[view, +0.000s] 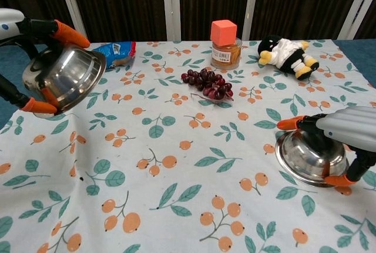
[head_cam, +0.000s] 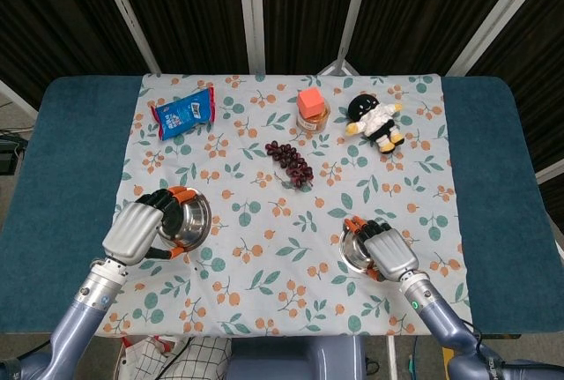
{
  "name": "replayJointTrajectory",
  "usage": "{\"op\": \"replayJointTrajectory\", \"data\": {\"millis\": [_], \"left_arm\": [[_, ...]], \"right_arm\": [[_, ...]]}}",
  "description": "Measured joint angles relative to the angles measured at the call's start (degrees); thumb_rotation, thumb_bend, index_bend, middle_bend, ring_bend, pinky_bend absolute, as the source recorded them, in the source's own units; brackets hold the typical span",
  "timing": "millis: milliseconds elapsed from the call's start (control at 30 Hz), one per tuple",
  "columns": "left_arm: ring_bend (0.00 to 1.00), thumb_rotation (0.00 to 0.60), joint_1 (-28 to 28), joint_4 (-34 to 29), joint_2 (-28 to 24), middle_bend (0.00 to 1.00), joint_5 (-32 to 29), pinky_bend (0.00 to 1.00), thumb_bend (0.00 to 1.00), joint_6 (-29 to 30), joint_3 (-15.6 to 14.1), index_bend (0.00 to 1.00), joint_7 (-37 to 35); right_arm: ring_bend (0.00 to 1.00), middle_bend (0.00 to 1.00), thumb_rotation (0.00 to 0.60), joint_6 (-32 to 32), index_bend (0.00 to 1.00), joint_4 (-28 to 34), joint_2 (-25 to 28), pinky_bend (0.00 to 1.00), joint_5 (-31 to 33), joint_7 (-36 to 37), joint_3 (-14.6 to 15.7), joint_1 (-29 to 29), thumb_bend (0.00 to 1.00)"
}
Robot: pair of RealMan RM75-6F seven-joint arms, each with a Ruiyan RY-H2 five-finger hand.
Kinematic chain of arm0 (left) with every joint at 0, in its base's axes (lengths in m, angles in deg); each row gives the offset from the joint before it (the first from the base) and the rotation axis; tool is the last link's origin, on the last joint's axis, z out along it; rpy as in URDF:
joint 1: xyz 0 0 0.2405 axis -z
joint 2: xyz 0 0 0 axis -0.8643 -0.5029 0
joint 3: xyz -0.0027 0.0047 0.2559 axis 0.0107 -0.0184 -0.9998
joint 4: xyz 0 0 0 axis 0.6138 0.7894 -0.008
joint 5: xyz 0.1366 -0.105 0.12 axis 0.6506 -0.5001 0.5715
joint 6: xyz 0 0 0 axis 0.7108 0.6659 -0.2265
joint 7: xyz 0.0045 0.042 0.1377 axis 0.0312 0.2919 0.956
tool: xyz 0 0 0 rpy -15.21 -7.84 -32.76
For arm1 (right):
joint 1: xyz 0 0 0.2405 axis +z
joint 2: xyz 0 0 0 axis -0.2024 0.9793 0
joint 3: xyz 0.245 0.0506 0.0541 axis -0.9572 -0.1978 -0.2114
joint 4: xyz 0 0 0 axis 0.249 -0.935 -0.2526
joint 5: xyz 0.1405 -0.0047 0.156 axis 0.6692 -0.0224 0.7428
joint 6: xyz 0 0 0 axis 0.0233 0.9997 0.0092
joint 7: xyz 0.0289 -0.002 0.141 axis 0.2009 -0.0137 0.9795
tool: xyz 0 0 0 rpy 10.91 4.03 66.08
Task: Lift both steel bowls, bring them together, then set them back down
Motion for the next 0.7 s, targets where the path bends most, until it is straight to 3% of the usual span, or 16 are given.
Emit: {"op": "replayJointTrajectory", "data": {"millis": [100,200,500,700], "left_arm": [[0.44,0.600,0.1,0.2,0.3,0.53,-0.2,0.62,0.32,-0.1,0.0,0.39,0.3],[0.44,0.600,0.2,0.5,0.7,0.53,-0.5,0.62,0.32,-0.2,-0.1,0.40,0.7],[0.44,0.600,0.3,0.5,1.3,0.54,1.0,0.62,0.38,0.1,-0.5,0.40,0.5],[0.44,0.600,0.9,1.1,1.5,0.54,4.5,0.63,0.39,-1.8,-1.9,0.39,-5.9]], "right_arm": [[0.72,0.65,0.600,0.5,0.72,-0.1,0.0,0.92,-0.7,0.5,0.3,0.0,0.32],[0.79,0.72,0.600,0.4,0.81,-0.2,0.2,0.97,-1.0,1.2,0.8,0.0,0.34],[0.91,0.85,0.600,3.2,0.96,0.8,0.9,1.00,-2.8,2.4,1.0,-0.4,0.41],[0.94,0.88,0.600,7.1,0.97,4.3,1.9,1.00,-8.1,14.9,0.4,-1.9,0.42]]}}
